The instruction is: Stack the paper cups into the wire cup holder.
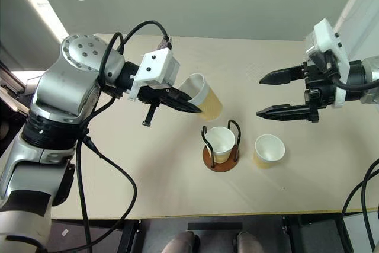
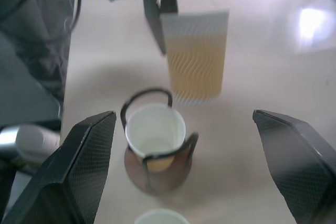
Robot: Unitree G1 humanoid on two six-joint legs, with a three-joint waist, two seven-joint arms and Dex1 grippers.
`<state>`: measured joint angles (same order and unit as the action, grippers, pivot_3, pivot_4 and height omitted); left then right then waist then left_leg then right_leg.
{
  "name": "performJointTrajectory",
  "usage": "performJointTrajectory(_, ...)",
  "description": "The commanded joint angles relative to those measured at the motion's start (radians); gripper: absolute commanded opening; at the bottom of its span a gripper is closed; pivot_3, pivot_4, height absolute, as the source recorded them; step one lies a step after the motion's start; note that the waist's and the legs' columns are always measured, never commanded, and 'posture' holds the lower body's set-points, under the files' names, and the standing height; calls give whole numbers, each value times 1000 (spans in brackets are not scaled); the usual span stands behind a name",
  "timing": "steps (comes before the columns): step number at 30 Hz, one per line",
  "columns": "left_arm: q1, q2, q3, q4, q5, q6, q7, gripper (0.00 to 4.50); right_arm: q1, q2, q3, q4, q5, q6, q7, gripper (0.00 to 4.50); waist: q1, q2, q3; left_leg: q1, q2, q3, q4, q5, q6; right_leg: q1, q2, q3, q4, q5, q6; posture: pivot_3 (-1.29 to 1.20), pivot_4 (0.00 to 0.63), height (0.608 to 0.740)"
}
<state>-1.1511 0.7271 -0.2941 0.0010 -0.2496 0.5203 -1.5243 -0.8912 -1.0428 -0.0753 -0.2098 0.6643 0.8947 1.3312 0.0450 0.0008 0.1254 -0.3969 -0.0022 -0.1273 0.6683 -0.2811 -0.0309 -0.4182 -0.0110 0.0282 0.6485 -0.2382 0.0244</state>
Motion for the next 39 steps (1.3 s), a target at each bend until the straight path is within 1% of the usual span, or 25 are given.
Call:
performJointTrajectory(1, -65, -17, 2, 23, -22, -9, -41, 17, -13, -12, -60, -34, 45, 15, -32, 4355, 0, 0, 0, 0, 0, 0, 0, 0, 0, 0, 0, 0, 0, 0, 1, 0, 150, 740)
performJointTrajectory(4, -94, -44, -3, 45, -38, 6, -65, 17, 5, -17, -64, -38, 52, 11, -46, 4355, 2, 0, 0, -1, 0, 0, 1, 0, 1, 0, 0, 0, -1, 1, 1, 0, 150, 740)
performJointTrajectory(8, -97, -69, -28, 43, -53, 17, -87, 17, 19, -30, -71, -47, 65, 14, -59, 4355, 4, 0, 0, -2, 0, 0, 3, 0, 2, 0, 0, 0, -1, 2, 3, 0, 150, 740)
performJointTrajectory(13, -82, -67, -82, 29, -81, 10, -90, 17, 34, -52, -82, -56, 81, 20, -70, 4355, 6, 0, 0, -4, 0, 0, 6, -1, 3, 0, 0, 0, -1, 2, 4, 0, 150, 740)
performJointTrajectory(22, -54, -53, -171, 33, -39, -95, -90, 17, 50, -73, -89, -63, 98, 21, -95, 4355, 7, 0, 0, -4, 0, 0, 9, -1, 3, 0, 0, 0, -2, 3, 5, 0, 150, 740)
performJointTrajectory(24, -54, -51, -179, 30, -43, -99, -90, 17, 51, -76, -88, -62, 100, 20, -100, 4355, 7, 0, 0, -4, 0, 0, 10, -1, 4, 0, 0, 0, -2, 3, 5, 0, 150, 740)
performJointTrajectory(36, -16, -74, -224, 33, 47, -188, -90, 17, 59, -86, -71, -51, 94, 4, -104, 4355, 9, 0, 0, -5, 0, 0, 13, -2, 5, 0, 0, 1, -2, 3, 5, 0, 150, 740)
performJointTrajectory(39, -20, -95, -230, 41, 65, -203, -87, 685, 66, -95, -65, -49, 84, 0, -100, 4355, 10, 0, 0, -5, -1, 0, 13, -2, 5, 0, 0, 1, -2, 3, 6, 0, 150, 740)
